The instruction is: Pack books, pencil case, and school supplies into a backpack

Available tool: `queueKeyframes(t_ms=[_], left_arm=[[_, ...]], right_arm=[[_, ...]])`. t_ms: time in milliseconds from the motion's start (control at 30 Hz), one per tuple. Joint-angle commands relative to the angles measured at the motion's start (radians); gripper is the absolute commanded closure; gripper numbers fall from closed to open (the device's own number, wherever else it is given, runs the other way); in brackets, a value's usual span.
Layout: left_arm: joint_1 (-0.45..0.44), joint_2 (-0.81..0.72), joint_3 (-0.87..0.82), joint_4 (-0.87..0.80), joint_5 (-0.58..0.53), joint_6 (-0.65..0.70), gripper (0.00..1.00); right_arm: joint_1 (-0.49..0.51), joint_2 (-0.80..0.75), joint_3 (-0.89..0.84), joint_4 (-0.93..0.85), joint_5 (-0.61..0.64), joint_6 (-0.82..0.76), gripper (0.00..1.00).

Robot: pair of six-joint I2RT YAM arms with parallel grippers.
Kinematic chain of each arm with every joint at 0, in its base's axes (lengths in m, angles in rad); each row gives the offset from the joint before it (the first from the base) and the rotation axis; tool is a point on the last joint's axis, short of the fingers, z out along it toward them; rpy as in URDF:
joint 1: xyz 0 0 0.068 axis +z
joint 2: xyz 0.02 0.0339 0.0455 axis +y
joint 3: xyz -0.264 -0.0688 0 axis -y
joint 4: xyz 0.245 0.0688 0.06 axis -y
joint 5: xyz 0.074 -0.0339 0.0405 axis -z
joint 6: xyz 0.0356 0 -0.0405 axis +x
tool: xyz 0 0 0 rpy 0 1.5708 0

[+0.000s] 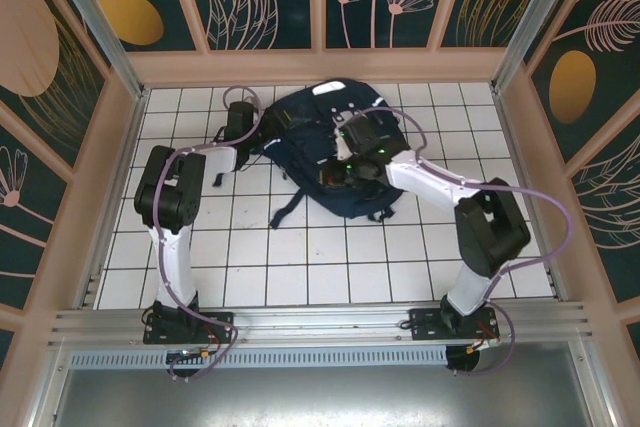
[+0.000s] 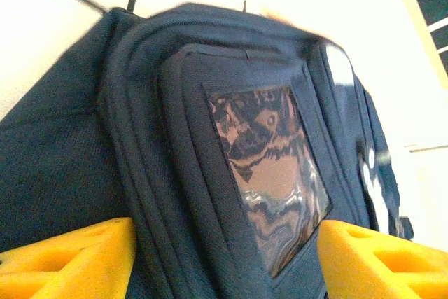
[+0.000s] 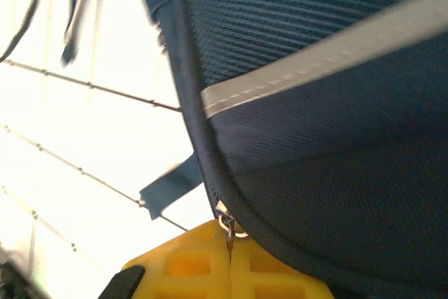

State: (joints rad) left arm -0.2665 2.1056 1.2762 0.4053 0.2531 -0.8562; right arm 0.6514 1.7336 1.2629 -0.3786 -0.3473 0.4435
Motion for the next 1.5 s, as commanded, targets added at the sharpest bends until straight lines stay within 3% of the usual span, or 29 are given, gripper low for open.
queueKeyframes(t_ms=[0, 167, 367, 500, 700, 900, 933, 1000, 1167, 1333, 1467], left_arm=[[-0.011, -0.011, 0.020, -0.090, 0.033, 0.015, 0.31], [-0.010, -0.183, -0.143, -0.108, 0.057, 0.006, 0.27], [-0.012, -0.428, -0.286, -0.226, 0.060, 0.088, 0.25], [-0.021, -0.533, -0.411, -0.144, 0.150, -0.015, 0.27], [-0.075, -0.576, -0.530, -0.062, 0.152, -0.101, 0.27], [-0.122, -0.479, -0.550, 0.102, 0.172, -0.198, 0.28], [-0.122, -0.465, -0.549, 0.128, 0.172, -0.207, 0.31], [-0.122, -0.446, -0.529, 0.161, 0.150, -0.202, 0.46], [-0.109, -0.417, -0.453, 0.101, 0.077, -0.113, 1.00], [-0.080, -0.441, -0.471, 0.114, 0.069, -0.098, 1.00], [-0.064, -0.486, -0.497, 0.109, 0.063, -0.070, 1.00]], right_arm=[[0.027, 0.065, 0.121, 0.029, -0.110, -0.015, 1.00], [0.022, 0.117, 0.188, 0.051, -0.119, -0.008, 1.00], [0.012, 0.140, 0.187, 0.143, -0.207, 0.023, 1.00], [0.022, 0.154, 0.185, 0.154, -0.214, 0.014, 1.00], [0.032, 0.135, 0.150, 0.217, -0.204, 0.047, 1.00], [0.068, 0.121, 0.177, 0.179, -0.190, 0.072, 1.00], [0.074, 0.119, 0.178, 0.173, -0.191, 0.072, 1.00], [0.084, 0.113, 0.173, 0.161, -0.186, 0.078, 1.00], [0.089, 0.063, 0.107, 0.129, -0.170, 0.099, 1.00], [0.083, 0.018, 0.031, -0.027, -0.048, 0.050, 1.00], [0.057, -0.010, -0.006, -0.153, 0.217, -0.012, 1.00]])
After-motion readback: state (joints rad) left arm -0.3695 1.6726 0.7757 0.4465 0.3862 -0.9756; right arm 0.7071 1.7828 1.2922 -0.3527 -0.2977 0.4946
